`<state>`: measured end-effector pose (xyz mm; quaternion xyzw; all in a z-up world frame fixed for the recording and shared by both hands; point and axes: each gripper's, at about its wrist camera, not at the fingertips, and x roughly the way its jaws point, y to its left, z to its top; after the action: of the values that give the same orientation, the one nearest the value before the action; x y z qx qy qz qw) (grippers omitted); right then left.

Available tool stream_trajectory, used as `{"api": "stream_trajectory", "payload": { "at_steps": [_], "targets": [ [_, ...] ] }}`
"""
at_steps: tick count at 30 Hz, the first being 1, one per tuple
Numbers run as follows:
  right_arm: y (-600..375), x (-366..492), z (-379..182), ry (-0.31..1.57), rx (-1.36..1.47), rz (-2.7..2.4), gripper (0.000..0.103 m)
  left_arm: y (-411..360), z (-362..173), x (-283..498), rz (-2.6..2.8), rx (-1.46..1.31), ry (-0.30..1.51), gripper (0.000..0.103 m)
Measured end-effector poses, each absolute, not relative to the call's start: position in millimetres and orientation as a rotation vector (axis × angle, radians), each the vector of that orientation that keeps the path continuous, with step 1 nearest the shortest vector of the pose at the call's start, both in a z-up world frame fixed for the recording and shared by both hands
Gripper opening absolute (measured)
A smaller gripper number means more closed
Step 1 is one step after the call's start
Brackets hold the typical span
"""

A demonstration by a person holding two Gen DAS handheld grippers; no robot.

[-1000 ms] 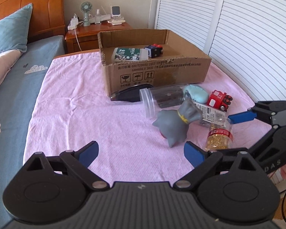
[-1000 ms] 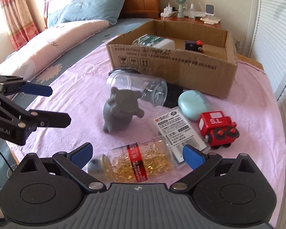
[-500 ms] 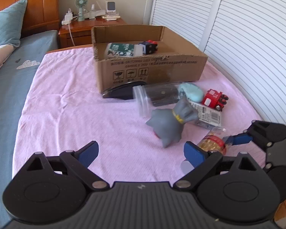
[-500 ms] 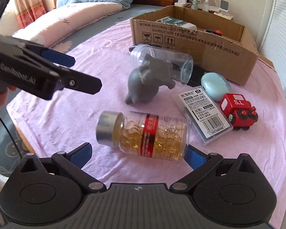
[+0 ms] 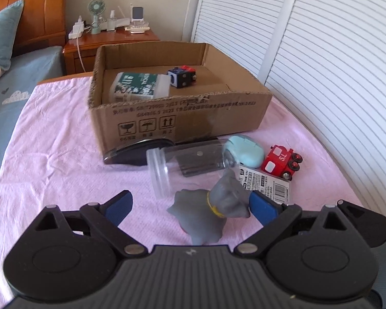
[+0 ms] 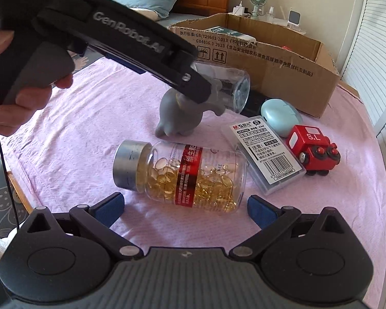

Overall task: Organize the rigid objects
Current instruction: 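Withdraw both tools from the box back toward the remaining objects, then grasp the gray toy dog with left tool while right tool grasps the capsule bottle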

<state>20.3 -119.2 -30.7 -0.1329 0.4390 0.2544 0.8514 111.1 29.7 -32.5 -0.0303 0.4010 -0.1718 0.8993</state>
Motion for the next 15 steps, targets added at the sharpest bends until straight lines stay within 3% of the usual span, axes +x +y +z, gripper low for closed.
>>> {"api": "stream_trajectory", "payload": {
  "at_steps": [15],
  "targets": [
    [-125, 10, -31, 0.909, -0.27, 0.516, 0.103, 113, -33, 73, -0.149, -0.083, 0.827, 0.1]
  ]
}}
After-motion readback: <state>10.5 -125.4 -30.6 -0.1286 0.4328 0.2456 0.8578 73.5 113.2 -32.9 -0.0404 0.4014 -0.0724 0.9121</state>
